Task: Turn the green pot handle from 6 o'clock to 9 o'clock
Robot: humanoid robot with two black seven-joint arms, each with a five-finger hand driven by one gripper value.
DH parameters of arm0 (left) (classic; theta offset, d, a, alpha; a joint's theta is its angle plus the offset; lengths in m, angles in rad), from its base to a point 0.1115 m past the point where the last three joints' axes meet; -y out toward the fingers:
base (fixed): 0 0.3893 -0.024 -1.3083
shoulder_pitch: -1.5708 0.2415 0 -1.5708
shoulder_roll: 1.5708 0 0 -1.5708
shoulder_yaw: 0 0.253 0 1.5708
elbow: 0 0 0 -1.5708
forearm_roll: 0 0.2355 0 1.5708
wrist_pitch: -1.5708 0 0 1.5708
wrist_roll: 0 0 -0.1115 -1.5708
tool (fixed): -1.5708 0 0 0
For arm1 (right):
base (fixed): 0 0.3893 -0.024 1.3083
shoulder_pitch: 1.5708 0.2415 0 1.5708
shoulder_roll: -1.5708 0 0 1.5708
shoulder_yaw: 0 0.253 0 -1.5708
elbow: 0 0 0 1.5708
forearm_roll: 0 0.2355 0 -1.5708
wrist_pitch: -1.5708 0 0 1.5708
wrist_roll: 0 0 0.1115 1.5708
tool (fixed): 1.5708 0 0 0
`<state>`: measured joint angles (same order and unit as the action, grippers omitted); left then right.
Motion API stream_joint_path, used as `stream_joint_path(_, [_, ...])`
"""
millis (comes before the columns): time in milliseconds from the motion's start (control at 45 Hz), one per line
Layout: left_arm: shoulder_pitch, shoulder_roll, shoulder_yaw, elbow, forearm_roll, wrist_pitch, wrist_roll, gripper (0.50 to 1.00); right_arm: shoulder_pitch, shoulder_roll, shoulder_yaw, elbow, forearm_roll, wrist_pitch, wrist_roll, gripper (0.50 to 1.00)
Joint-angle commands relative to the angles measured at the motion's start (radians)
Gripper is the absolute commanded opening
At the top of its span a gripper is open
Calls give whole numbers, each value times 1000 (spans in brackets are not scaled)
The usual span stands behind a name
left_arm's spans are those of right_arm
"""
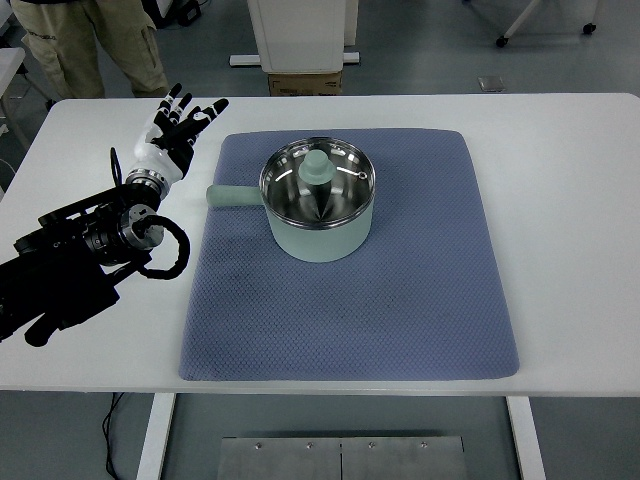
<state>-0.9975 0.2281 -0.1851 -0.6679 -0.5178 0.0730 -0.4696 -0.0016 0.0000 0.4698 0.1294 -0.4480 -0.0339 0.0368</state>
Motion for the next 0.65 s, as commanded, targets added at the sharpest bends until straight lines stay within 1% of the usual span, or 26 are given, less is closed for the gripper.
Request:
stream_joint_path(0, [7,-10,-13,1,-1,-4,0,1000,0,0,0,-1,0,0,0,1000])
stream_joint_path(89, [8,-10,-31,1,-2,-7,0,1000,0,0,3,-1,0,0,0,1000])
stream_joint_path(289, [14,-10,-60,4,-4,-47,0,1000,0,0,0,-1,-1,0,0,1000])
stream_joint_path(623, [17,-10,-62,2,-4,-50,0,1000,0,0,3,-1,2,0,-1,1000])
